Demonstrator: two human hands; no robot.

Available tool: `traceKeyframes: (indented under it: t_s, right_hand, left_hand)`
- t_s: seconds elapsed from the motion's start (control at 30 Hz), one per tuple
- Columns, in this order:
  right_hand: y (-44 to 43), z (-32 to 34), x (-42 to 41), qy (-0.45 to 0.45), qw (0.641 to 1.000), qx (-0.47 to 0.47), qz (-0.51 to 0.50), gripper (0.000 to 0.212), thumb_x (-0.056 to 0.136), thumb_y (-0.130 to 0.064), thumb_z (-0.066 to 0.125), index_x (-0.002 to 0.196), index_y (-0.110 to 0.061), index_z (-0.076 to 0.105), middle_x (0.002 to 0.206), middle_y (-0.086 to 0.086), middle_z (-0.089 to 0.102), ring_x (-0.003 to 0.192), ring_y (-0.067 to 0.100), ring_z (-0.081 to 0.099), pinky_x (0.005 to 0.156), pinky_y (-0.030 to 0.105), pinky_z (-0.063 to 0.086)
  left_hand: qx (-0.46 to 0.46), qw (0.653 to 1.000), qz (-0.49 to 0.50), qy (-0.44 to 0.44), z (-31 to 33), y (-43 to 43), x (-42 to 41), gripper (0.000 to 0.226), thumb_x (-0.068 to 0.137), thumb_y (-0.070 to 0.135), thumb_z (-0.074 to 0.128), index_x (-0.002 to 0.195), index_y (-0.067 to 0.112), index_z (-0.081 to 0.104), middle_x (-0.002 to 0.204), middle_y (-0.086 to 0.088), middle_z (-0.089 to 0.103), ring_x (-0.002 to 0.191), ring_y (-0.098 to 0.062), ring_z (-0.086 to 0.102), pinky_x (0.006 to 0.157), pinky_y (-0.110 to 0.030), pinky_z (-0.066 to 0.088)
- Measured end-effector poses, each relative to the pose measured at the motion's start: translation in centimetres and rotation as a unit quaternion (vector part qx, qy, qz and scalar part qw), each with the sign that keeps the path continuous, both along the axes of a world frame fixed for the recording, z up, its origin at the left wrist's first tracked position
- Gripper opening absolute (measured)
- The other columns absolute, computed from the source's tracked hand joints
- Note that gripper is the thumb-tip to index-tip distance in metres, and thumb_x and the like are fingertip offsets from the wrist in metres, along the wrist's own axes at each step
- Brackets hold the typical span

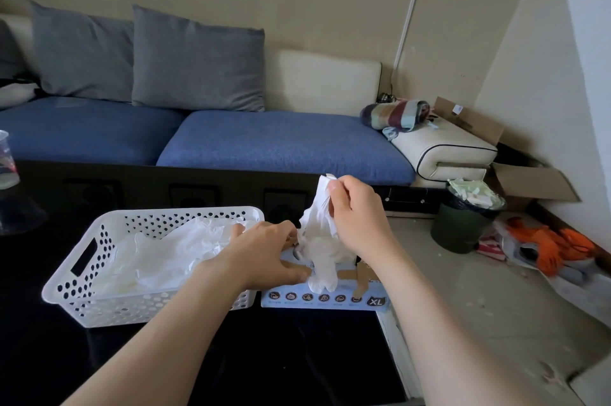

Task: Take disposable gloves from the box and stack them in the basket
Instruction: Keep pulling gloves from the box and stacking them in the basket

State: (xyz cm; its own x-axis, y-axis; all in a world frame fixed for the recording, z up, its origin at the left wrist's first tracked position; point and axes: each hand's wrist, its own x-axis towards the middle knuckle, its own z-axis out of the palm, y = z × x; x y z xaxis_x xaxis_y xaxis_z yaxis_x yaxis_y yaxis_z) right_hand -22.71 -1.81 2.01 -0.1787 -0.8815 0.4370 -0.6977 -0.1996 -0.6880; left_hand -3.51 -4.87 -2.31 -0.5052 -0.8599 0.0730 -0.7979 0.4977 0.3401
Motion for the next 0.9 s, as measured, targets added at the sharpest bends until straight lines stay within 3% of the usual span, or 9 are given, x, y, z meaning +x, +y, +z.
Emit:
traceKeyframes:
  t_s: [0.17,0.3,0.53,0.6,0.67,0.73,0.8,0.83,0.9]
  right_hand:
    - [0.1,0.6,0.4,-0.05,0.996,-0.073,-0.015,0.039,0.115,-0.026,0.041,0.078,-0.015,0.042,0.067,-0.007,0.044,0.058,0.004,0.041,0.055,0.02,0.034]
    - [0.5,1.5,1.0,-0.1,0.987,-0.119,-0.032,0.038,0.116,-0.025,0.036,0.082,-0.01,0.041,0.068,-0.006,0.04,0.059,0.004,0.038,0.056,0.02,0.033]
    - [1.2,3.1,1.7,-0.188,0.966,-0.164,-0.067,0.035,0.117,-0.029,0.03,0.092,-0.01,0.045,0.076,-0.001,0.043,0.064,0.003,0.042,0.062,0.015,0.038]
    - [1.5,3.8,2.0,-0.257,0.952,-0.149,-0.074,0.037,0.118,-0.033,0.028,0.111,-0.007,0.054,0.095,0.006,0.057,0.078,0.002,0.059,0.067,0.01,0.041]
    - [1.7,4.3,2.2,-0.346,0.927,-0.117,-0.084,0.04,0.118,-0.038,0.028,0.128,-0.007,0.051,0.121,-0.01,0.054,0.109,-0.015,0.05,0.079,0.01,0.045]
    - [1.6,4.7,2.5,-0.442,0.892,-0.061,-0.074,0.038,0.116,-0.044,0.032,0.128,-0.02,0.06,0.122,-0.001,0.055,0.113,0.001,0.058,0.093,0.026,0.053]
    - [1.3,4.9,2.8,-0.53,0.847,-0.008,-0.055,0.034,0.114,-0.046,0.04,0.104,-0.027,0.067,0.093,-0.002,0.071,0.088,0.015,0.072,0.08,0.035,0.059]
    - [1.2,4.9,2.8,-0.561,0.826,0.011,-0.044,0.032,0.112,-0.044,0.045,0.097,-0.022,0.063,0.086,-0.009,0.065,0.079,0.016,0.068,0.07,0.031,0.056]
    - [1.2,5.0,3.2,-0.601,0.797,0.039,-0.036,0.029,0.109,-0.039,0.05,0.09,-0.019,0.059,0.074,-0.004,0.064,0.064,0.015,0.063,0.062,0.027,0.05]
  left_hand:
    - [0.0,1.0,-0.001,-0.001,-0.1,-0.1,0.1,0.052,0.076,0.075,0.066,0.114,0.04,0.058,0.115,0.024,0.063,0.11,-0.005,0.054,0.105,-0.044,0.028]
    - [0.011,1.0,-0.002,-0.009,0.3,0.2,0.0,0.063,0.078,0.077,0.064,0.127,0.038,0.056,0.124,0.022,0.061,0.119,-0.006,0.053,0.11,-0.046,0.028]
    - [0.032,0.999,0.024,0.016,1.3,0.7,-0.4,0.049,0.089,0.06,0.063,0.132,0.038,0.055,0.133,0.021,0.061,0.121,-0.009,0.054,0.099,-0.039,0.026]
    - [0.046,0.997,0.037,0.054,1.8,0.6,-0.5,0.048,0.092,0.065,0.055,0.132,0.039,0.056,0.133,0.02,0.062,0.12,-0.009,0.055,0.104,-0.04,0.031]
    - [0.088,0.985,0.029,0.143,2.3,0.6,-0.4,0.064,0.088,0.081,0.051,0.135,0.039,0.058,0.132,0.022,0.062,0.124,-0.004,0.056,0.111,-0.042,0.041]
    - [0.134,0.953,0.008,0.271,3.0,0.8,-0.1,0.059,0.088,0.08,0.055,0.131,0.039,0.063,0.129,0.023,0.067,0.124,0.001,0.059,0.105,-0.036,0.052]
    - [0.172,0.917,-0.014,0.36,3.8,1.4,0.2,0.035,0.1,0.058,0.059,0.127,0.036,0.066,0.123,0.021,0.071,0.119,0.003,0.063,0.092,-0.024,0.055]
    - [0.189,0.901,-0.025,0.39,4.1,1.6,0.4,0.029,0.104,0.049,0.059,0.129,0.034,0.066,0.123,0.019,0.072,0.118,0.001,0.064,0.091,-0.025,0.055]
    - [0.211,0.879,-0.052,0.424,4.5,1.9,0.9,0.029,0.107,0.038,0.057,0.134,0.03,0.065,0.126,0.014,0.073,0.119,-0.005,0.067,0.095,-0.029,0.055]
